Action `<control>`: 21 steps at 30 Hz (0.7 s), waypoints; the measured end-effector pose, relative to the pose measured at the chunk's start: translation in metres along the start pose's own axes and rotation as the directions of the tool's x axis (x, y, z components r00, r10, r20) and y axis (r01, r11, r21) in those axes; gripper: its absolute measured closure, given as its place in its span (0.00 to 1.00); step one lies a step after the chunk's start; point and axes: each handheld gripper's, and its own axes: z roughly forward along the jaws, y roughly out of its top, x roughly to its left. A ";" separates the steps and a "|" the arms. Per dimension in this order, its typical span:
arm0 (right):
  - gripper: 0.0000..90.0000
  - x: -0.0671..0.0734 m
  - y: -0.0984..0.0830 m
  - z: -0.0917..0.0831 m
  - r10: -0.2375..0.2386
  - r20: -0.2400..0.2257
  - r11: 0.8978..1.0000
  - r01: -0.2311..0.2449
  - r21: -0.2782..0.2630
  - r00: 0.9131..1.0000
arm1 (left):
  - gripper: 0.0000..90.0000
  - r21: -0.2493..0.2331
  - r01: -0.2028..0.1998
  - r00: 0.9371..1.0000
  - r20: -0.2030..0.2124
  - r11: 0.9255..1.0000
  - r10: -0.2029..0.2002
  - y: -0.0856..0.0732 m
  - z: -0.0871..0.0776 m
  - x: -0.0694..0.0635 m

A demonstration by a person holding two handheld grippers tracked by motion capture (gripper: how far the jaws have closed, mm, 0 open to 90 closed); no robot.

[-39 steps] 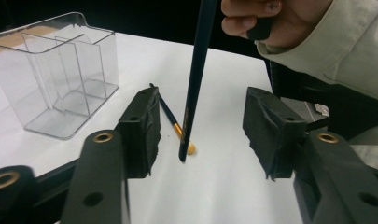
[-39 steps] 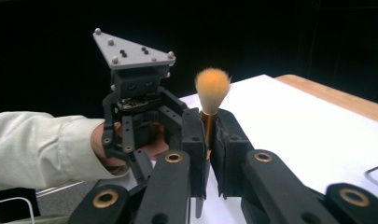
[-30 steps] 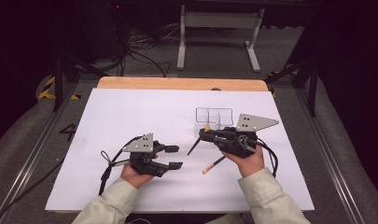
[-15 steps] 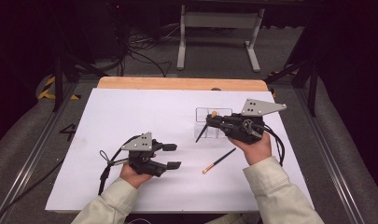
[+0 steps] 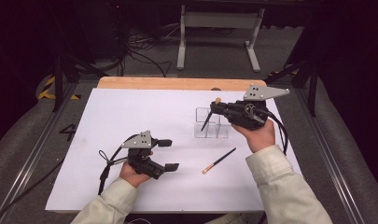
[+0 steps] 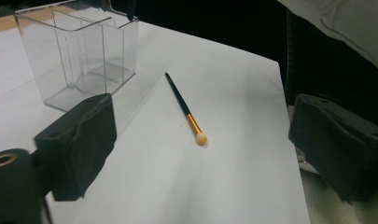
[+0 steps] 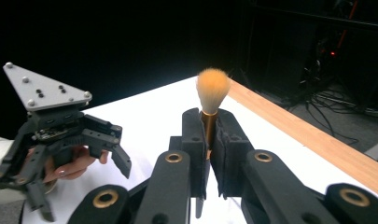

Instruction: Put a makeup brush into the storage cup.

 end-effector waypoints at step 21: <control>0.94 -0.037 0.020 -0.002 0.014 0.115 0.998 -0.020 0.053 0.993 | 0.00 -0.001 -0.002 0.999 -0.054 1.000 0.002 0.000 -0.003 0.002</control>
